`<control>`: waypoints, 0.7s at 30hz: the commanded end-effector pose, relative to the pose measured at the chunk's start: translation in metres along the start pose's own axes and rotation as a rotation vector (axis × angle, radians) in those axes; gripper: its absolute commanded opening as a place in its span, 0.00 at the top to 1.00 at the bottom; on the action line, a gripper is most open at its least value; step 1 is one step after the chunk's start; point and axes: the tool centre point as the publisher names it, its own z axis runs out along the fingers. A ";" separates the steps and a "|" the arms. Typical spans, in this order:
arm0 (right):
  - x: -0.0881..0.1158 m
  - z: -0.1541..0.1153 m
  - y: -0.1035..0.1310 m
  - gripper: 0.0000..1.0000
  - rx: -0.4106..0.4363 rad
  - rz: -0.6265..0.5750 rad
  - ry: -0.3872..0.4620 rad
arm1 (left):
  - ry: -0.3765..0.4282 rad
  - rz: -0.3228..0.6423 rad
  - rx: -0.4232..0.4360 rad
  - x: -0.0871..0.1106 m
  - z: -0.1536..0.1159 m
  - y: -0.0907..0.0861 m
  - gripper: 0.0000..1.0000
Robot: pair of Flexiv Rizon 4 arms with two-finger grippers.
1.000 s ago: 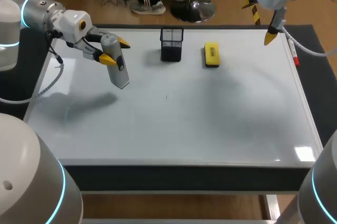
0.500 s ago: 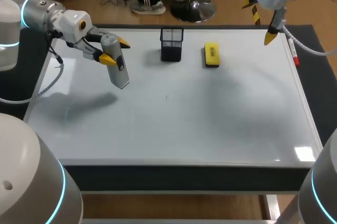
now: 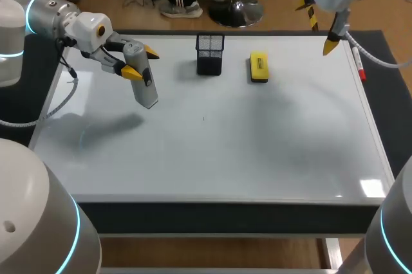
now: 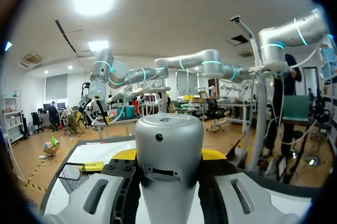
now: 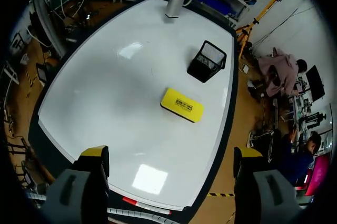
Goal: Pick up the inspection probe, press it on each red-marked spot on the whiteboard one by one, put down the probe, pick up the eraser, and wipe off all the red marks.
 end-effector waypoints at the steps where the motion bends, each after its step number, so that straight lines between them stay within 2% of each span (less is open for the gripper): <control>1: 0.000 -0.001 0.000 0.00 0.002 -0.001 0.003 | -0.001 0.000 -0.003 0.001 0.001 -0.002 1.00; 4: 0.000 -0.001 0.000 0.00 0.002 -0.001 0.003 | -0.001 0.000 -0.003 0.001 0.001 -0.002 1.00; 13: 0.000 -0.001 0.000 0.00 0.002 -0.001 0.003 | -0.099 -0.025 -0.018 -0.040 0.017 -0.014 1.00; 21: 0.000 -0.001 0.000 0.00 0.002 -0.001 0.003 | -0.176 -0.040 -0.029 -0.069 0.023 -0.032 1.00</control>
